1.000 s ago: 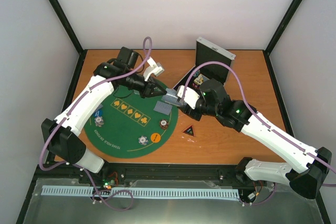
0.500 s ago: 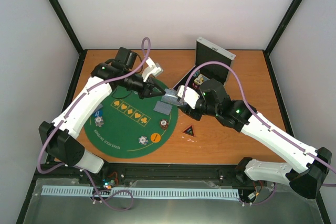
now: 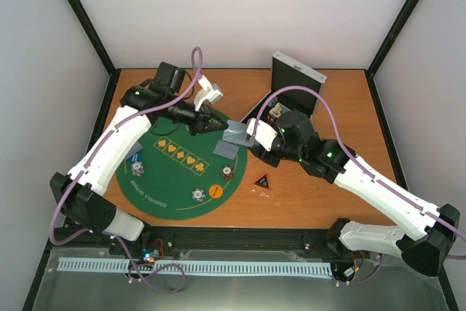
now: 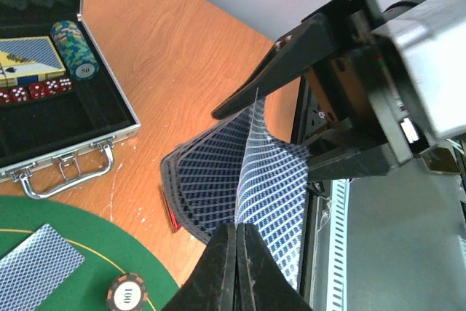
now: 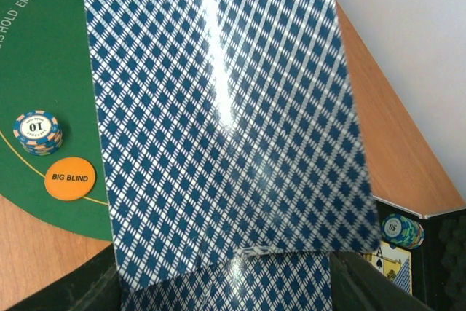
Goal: Distribute texas hold em gaming equipment
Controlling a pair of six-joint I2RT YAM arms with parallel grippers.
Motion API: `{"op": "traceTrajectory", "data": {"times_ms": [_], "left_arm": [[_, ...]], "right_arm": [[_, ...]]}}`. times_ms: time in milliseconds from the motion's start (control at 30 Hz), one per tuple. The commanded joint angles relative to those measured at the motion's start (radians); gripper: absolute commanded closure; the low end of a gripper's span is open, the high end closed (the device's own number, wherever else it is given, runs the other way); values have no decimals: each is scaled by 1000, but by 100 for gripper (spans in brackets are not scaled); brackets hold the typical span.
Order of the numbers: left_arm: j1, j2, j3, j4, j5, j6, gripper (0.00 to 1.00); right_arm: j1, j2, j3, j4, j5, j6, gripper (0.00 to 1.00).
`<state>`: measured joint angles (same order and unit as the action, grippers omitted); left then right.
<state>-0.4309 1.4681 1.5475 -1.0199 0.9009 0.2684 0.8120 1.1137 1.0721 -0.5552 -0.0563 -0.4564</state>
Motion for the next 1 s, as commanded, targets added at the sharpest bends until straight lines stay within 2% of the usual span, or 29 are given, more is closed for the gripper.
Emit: {"op": "traceTrajectory", "data": {"times_ms": [0,267,700,967], "left_arm": [[8,-30,56,-33,61,41,99],[11,-28,105,-51,85,51,99],[96,-48,175,-33,36,7,99],[269,-47,163,30,54,-56,99]], "right_arm": [[-7,-6,-20,48,18,-13,48],[-12,0,-30,57,14,-15,48],[-20,9,-31,59,2,-18,48],[-22,3,-31,57,-5,-17,48]]}}
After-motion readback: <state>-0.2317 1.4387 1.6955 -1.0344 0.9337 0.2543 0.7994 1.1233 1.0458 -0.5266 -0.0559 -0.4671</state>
